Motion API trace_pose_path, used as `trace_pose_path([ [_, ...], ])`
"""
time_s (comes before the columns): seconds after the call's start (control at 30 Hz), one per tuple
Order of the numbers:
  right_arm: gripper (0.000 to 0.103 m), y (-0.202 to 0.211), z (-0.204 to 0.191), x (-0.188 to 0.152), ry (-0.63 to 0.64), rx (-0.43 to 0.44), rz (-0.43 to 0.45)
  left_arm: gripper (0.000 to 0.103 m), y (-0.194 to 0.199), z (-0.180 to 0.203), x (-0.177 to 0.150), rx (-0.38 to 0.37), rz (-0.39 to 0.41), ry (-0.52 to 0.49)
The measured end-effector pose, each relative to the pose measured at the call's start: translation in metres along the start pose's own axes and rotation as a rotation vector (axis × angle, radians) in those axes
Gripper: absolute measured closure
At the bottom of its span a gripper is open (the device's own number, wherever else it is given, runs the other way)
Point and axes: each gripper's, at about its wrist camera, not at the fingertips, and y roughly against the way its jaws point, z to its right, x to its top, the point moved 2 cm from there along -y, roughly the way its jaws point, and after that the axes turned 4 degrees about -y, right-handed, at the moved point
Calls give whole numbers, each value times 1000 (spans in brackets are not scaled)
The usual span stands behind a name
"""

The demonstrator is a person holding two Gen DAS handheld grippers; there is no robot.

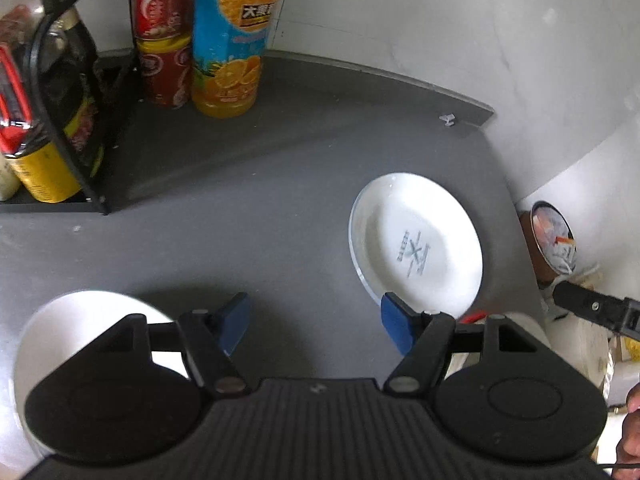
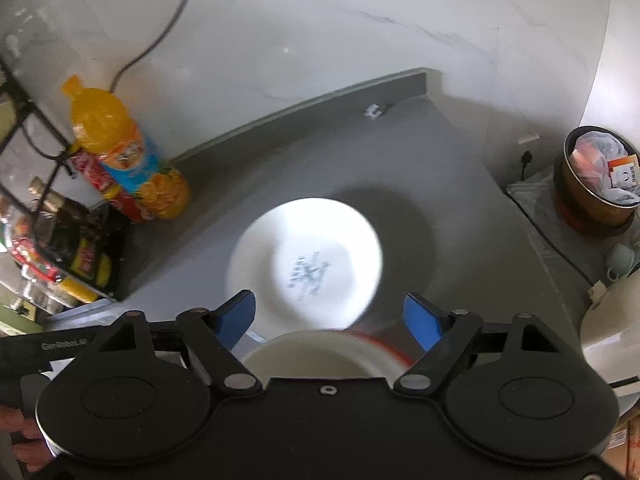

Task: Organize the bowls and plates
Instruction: 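Move both tools toward the small white 'BAKERY' plate, then close both tools on the rim of the 'BAKERY' plate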

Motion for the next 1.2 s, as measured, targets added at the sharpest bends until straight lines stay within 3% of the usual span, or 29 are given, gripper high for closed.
trace_pose_path([
  [0.23, 38, -30, 27, 31, 68, -5, -63, 38, -33, 15, 9, 2, 4, 65],
  [0.5, 46, -64, 40, 52, 124, 53, -128, 57, -66, 18, 10, 3, -23, 129],
  [0.63, 55, -83, 41, 60, 152, 70, -168, 66, -82, 19, 10, -5, -39, 143],
  [0.9, 58, -125, 44, 60, 171, 78, -227, 76, -109, 19, 10, 4, -71, 169],
  [1.2, 70, -156, 54, 43, 147, 89, -308, 83, -125, 18, 6, -23, -92, 211],
])
